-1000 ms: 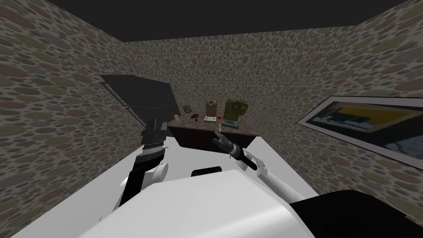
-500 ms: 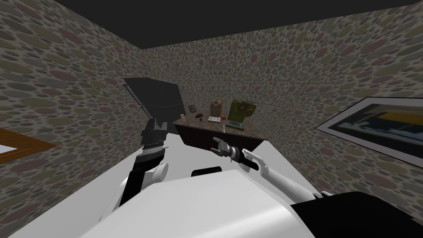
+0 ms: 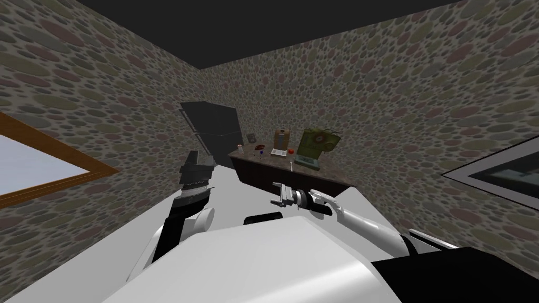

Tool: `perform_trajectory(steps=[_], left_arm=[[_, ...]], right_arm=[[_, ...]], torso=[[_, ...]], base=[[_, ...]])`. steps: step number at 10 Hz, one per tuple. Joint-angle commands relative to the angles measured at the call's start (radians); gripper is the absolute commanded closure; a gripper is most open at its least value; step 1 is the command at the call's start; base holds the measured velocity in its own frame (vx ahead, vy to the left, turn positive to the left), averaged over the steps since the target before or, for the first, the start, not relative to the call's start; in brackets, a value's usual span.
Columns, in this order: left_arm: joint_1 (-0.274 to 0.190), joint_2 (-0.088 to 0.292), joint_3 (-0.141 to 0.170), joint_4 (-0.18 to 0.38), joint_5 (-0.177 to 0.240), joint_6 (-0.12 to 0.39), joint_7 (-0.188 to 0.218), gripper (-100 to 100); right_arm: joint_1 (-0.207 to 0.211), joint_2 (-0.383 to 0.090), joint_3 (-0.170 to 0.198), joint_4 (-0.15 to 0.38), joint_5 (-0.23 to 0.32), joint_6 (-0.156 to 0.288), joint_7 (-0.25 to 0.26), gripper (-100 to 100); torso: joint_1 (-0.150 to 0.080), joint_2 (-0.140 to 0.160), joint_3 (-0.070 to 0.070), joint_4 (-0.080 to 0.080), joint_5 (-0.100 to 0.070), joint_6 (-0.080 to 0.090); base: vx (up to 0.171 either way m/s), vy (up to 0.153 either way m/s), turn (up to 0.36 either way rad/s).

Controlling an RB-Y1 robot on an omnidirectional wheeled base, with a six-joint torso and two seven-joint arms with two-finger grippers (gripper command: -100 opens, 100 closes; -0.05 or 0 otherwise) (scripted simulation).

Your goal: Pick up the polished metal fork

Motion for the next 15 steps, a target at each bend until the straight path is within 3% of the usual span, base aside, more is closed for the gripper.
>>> perform_trajectory(steps=[1,4,5,6,8,9,10,11,12,13,14,15], left_arm=[[0.0,0.0,0.0,0.0,0.0,0.0,0.0,0],[0.0,0.0,0.0,0.0,0.0,0.0,0.0,0],[0.0,0.0,0.0,0.0,0.0,0.0,0.0,0],[0.0,0.0,0.0,0.0,0.0,0.0,0.0,0],[0.0,0.0,0.0,0.0,0.0,0.0,0.0,0],[0.0,0.0,0.0,0.0,0.0,0.0,0.0,0],[0.0,0.0,0.0,0.0,0.0,0.0,0.0,0],[0.0,0.0,0.0,0.0,0.0,0.0,0.0,0],[0.0,0.0,0.0,0.0,0.0,0.0,0.0,0],[0.0,0.0,0.0,0.0,0.0,0.0,0.0,0],[0.0,0.0,0.0,0.0,0.0,0.0,0.0,0],[0.0,0.0,0.0,0.0,0.0,0.0,0.0,0]], right_arm=[[-0.008,-0.05,0.033,0.016,0.012,-0.003,0.032,-100],[-0.056,-0.14,0.123,0.075,0.062,0.002,0.121,-100],[-0.056,-0.169,0.137,0.075,0.062,0.002,0.123,-100],[-0.08,-0.195,0.177,0.105,0.087,0.006,0.166,-100],[-0.08,-0.229,0.188,0.105,0.087,0.006,0.168,-100],[-0.104,-0.266,0.237,0.135,0.113,0.012,0.212,-100],[-0.104,-0.285,0.239,0.135,0.113,0.012,0.212,-100],[-0.128,-0.313,0.285,0.166,0.139,0.019,0.242,-100],[-0.128,-0.34,0.288,0.166,0.139,0.019,0.255,-100],[-0.152,-0.371,0.331,0.196,0.165,0.028,0.295,-100],[-0.152,-0.393,0.337,0.196,0.165,0.028,0.296,-100],[-0.174,-0.436,0.373,0.226,0.191,0.038,0.336,-100]], torso=[[0.0,0.0,0.0,0.0,0.0,0.0],[0.0,0.0,0.0,0.0,0.0,0.001],[0.0,-0.001,0.0,0.0,0.0,0.0],[-0.001,-0.001,0.0,0.0,0.0,0.001],[-0.001,-0.001,0.0,0.0,0.0,0.001],[-0.001,0.001,0.0,0.0,0.0,0.001],[-0.001,0.0,0.0,0.0,0.0,0.0],[-0.002,0.0,0.0,0.0,0.0,0.001],[-0.001,-0.002,-0.001,0.0,0.0,0.0],[-0.001,-0.001,-0.001,0.0,0.0,0.001],[-0.001,-0.002,-0.001,0.0,0.0,0.001],[-0.001,-0.002,-0.001,0.0,0.0,0.001]], base=[[0.031,0.026,0.128],[0.041,0.027,0.197],[0.043,0.014,0.117],[0.048,0.024,0.236],[0.031,0.01,0.051],[0.04,0.009,0.196],[0.044,0.0,0.163],[0.067,0.009,0.246],[0.058,0.002,0.101],[0.064,0.004,0.15],[0.06,0.0,0.142],[0.071,-0.002,0.233]])
